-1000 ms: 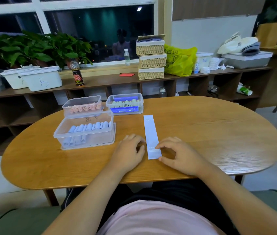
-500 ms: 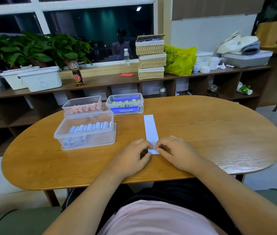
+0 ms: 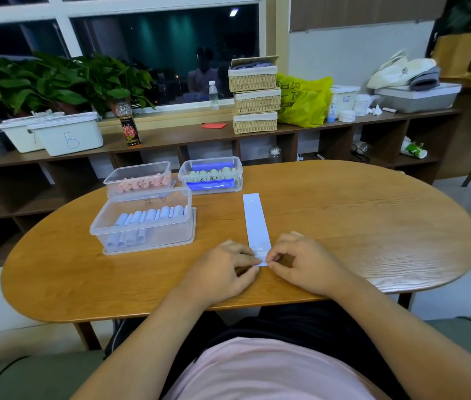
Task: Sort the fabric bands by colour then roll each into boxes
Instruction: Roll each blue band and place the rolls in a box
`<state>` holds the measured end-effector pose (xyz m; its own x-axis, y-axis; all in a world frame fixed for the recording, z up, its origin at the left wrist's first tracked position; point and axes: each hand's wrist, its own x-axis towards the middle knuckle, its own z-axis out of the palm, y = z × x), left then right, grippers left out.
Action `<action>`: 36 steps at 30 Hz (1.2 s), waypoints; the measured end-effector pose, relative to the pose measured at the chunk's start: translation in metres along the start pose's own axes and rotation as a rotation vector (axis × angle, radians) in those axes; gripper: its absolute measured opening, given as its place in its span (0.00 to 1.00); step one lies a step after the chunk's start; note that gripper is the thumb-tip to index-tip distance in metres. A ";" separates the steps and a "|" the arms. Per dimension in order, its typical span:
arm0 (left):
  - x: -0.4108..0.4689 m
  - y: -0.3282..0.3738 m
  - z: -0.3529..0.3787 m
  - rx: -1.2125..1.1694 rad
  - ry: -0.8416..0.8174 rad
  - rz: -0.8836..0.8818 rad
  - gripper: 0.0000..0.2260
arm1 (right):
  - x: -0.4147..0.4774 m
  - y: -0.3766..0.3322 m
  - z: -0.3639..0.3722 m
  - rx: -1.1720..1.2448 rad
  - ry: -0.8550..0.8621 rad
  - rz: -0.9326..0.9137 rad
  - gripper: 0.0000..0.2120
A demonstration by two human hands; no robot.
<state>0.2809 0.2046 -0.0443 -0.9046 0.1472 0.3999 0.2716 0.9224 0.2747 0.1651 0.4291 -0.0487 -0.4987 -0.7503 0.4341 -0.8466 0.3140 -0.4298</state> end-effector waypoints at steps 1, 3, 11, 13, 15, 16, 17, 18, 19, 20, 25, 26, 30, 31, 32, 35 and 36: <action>0.000 0.001 -0.001 0.021 0.000 0.000 0.14 | 0.000 0.000 0.000 -0.001 0.003 0.004 0.02; 0.000 0.003 -0.002 0.065 -0.008 -0.005 0.16 | 0.000 -0.001 0.000 -0.010 0.003 0.017 0.01; 0.002 0.007 0.004 0.250 -0.009 0.003 0.21 | 0.005 -0.004 0.001 -0.207 0.011 0.018 0.09; 0.003 0.008 0.003 0.276 -0.031 0.001 0.21 | 0.004 -0.005 0.001 -0.228 0.033 -0.021 0.08; 0.003 0.009 0.001 0.292 -0.050 -0.003 0.22 | 0.002 -0.006 0.002 -0.237 0.008 -0.082 0.09; 0.004 0.009 0.001 0.298 -0.059 -0.009 0.22 | 0.001 -0.006 0.002 -0.243 -0.008 -0.100 0.10; 0.004 0.010 0.000 0.301 -0.067 -0.016 0.23 | 0.001 -0.005 0.002 -0.254 -0.018 -0.101 0.11; 0.005 0.010 0.001 0.299 -0.079 -0.027 0.23 | 0.001 -0.005 0.002 -0.267 -0.022 -0.089 0.12; 0.006 0.009 0.001 0.292 -0.090 -0.044 0.25 | 0.001 -0.005 0.002 -0.277 -0.026 -0.069 0.13; 0.007 0.008 0.002 0.277 -0.102 -0.067 0.26 | 0.002 -0.005 0.002 -0.284 -0.029 -0.049 0.13; 0.006 0.006 -0.001 0.112 -0.004 -0.157 0.27 | 0.006 -0.006 0.000 -0.288 -0.073 -0.003 0.15; 0.006 0.006 -0.002 0.091 0.019 -0.141 0.25 | 0.007 -0.006 0.000 -0.285 -0.076 0.000 0.15; 0.004 0.010 -0.003 0.125 -0.011 -0.015 0.15 | 0.013 -0.003 -0.001 -0.274 -0.079 0.020 0.15; 0.005 0.009 -0.003 0.150 -0.025 0.001 0.15 | 0.014 -0.002 0.000 -0.282 -0.079 0.027 0.15; 0.006 0.008 -0.003 0.169 -0.035 0.003 0.15 | 0.016 -0.001 0.001 -0.292 -0.082 0.035 0.15; 0.012 0.006 -0.002 0.192 -0.040 -0.025 0.16 | 0.019 0.000 0.003 -0.318 -0.092 0.058 0.16; 0.014 0.006 -0.002 0.194 -0.038 -0.033 0.16 | 0.020 0.000 0.003 -0.318 -0.087 0.064 0.17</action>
<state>0.2705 0.2113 -0.0354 -0.9250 0.1255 0.3587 0.1760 0.9780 0.1116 0.1558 0.4123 -0.0427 -0.5468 -0.7654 0.3393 -0.8364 0.5178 -0.1799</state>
